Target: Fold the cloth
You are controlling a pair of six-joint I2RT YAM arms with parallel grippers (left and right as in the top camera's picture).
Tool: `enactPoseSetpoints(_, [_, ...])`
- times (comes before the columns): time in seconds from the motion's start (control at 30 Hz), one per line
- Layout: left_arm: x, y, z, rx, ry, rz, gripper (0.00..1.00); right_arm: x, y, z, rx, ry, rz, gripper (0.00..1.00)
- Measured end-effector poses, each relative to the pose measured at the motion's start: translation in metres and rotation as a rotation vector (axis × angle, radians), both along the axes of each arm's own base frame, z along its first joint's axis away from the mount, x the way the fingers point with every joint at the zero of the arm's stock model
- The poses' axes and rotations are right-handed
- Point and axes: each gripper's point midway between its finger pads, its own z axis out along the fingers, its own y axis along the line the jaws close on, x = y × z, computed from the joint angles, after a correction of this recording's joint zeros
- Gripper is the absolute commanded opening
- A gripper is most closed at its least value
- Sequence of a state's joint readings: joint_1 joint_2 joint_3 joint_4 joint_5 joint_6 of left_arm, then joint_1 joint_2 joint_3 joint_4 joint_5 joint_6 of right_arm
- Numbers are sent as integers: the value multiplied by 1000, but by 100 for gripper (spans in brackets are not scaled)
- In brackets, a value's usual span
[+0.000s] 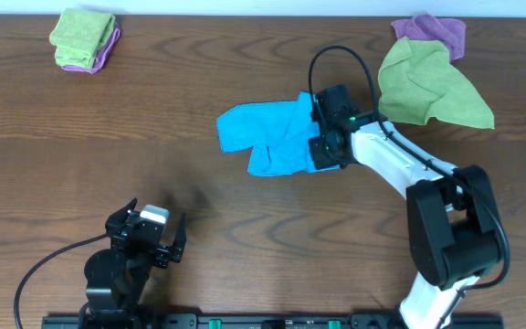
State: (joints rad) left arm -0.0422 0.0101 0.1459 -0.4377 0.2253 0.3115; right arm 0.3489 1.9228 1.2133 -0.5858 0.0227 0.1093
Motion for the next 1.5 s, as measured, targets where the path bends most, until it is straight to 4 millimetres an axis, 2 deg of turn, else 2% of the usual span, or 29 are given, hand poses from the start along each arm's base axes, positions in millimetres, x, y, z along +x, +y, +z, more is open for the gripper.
enactPoseSetpoints(0.13, [0,0,0,0,0,0,96,15,1,5,21,-60,-10,2])
enactPoseSetpoints(0.23, [0,0,0,0,0,0,95,19,-2,5,21,-73,-16,1])
enactPoseSetpoints(0.33, [0,0,0,0,0,0,95,16,-4,-1,19,-72,-13,1])
enactPoseSetpoints(0.4, [0,0,0,0,0,0,95,7,-6,-12,16,-56,-13,1])
enactPoseSetpoints(0.73, [0,0,0,0,0,0,95,-3,-9,-15,27,-70,-12,2])
enactPoseSetpoints(0.87, [0,0,0,0,0,0,95,-18,-14,-13,26,-64,-13,2])
enactPoseSetpoints(1.0, [0,0,0,0,0,0,95,-45,-24,-12,27,-40,-40,1])
enactPoseSetpoints(1.1, [0,0,0,0,0,0,95,-63,-38,-3,43,-51,-99,1])
enactPoseSetpoints(1.2, [0,0,0,0,0,0,95,-72,-46,10,66,-99,-142,1])
enactPoseSetpoints(1.37, [0,0,0,0,0,0,95,-77,-47,24,88,-125,-163,1])
enactPoseSetpoints(1.43, [0,0,0,0,0,0,95,-73,-44,33,102,-126,-170,21])
enactPoseSetpoints(1.47, [0,0,0,0,0,0,95,-70,-42,38,110,-130,-167,25])
enactPoseSetpoints(1.5, [0,0,0,0,0,0,95,-63,-39,47,123,-146,-161,33])
